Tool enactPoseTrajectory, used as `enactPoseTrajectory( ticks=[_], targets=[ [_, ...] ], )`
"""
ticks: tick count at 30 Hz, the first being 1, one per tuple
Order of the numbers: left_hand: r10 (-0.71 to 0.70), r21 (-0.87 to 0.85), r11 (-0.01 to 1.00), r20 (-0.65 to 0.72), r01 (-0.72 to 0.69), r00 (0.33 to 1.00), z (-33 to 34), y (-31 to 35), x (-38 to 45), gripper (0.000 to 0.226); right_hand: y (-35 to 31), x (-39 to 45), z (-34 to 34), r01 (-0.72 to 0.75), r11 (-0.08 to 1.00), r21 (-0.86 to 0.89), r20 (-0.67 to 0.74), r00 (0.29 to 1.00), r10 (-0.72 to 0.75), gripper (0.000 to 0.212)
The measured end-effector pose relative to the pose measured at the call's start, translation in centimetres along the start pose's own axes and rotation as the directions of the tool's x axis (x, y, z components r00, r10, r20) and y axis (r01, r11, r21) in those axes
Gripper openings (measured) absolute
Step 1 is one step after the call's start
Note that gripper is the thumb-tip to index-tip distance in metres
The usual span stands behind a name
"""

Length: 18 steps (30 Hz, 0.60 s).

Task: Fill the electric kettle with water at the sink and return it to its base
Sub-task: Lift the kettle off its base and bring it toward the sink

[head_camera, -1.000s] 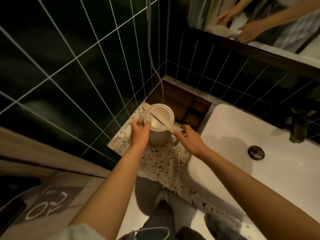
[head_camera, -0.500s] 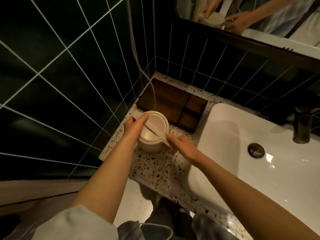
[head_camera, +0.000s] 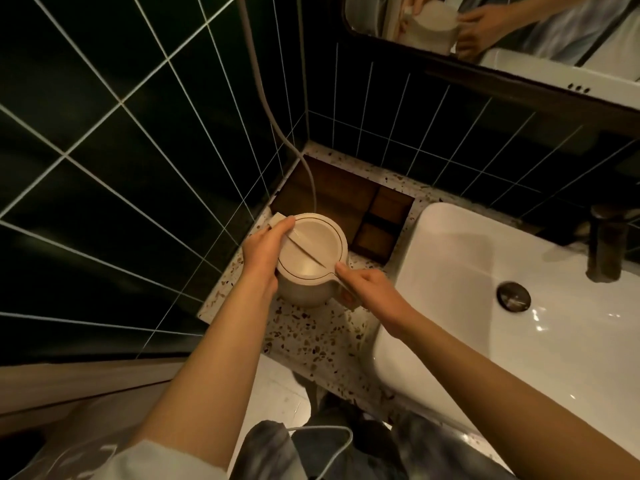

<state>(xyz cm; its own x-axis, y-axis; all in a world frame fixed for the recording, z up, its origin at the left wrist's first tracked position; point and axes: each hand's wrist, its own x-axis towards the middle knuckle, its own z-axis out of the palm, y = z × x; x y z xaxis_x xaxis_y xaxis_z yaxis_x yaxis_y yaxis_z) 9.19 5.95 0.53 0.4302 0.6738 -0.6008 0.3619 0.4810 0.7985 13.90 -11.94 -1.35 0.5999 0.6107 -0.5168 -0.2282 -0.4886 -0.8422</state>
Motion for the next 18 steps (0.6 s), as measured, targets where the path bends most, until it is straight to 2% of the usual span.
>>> enactPoseTrajectory(
  ticks=[3,6,9,12,16,18],
  targets=[
    [0.094,-0.034,0.995,-0.016,-0.094,0.995,0.9,1.2,-3.0,0.024,-1.3,-1.7,-1.4,0.042,0.997,0.059,-0.023,0.999,-0.04,0.054],
    [0.18,-0.042,0.983,0.033,-0.178,0.983,2.0,2.3,-6.4,0.013,-2.2,-4.3,-3.0,0.085,0.99,0.116,-0.07,0.995,-0.078,0.051],
    [0.231,-0.028,0.973,0.096,-0.23,0.968,3.1,2.4,-9.2,0.005,-2.1,-7.3,-4.5,0.145,0.982,0.119,-0.142,0.982,-0.128,0.057],
    [0.242,0.017,0.969,0.16,-0.248,0.957,4.1,1.4,-11.7,0.006,-1.1,-10.5,-6.0,0.19,0.971,0.147,-0.178,0.97,-0.163,0.057],
    [0.21,0.03,0.975,0.221,-0.221,0.953,5.0,-0.3,-14.3,0.016,0.9,-13.6,-7.5,0.211,0.962,0.173,-0.191,0.965,-0.177,0.075],
    [0.2,0.024,0.977,0.234,-0.211,0.951,5.1,-1.3,-15.3,0.02,1.8,-14.5,-8.0,0.189,0.966,0.176,-0.193,0.969,-0.155,0.072]
  ],
)
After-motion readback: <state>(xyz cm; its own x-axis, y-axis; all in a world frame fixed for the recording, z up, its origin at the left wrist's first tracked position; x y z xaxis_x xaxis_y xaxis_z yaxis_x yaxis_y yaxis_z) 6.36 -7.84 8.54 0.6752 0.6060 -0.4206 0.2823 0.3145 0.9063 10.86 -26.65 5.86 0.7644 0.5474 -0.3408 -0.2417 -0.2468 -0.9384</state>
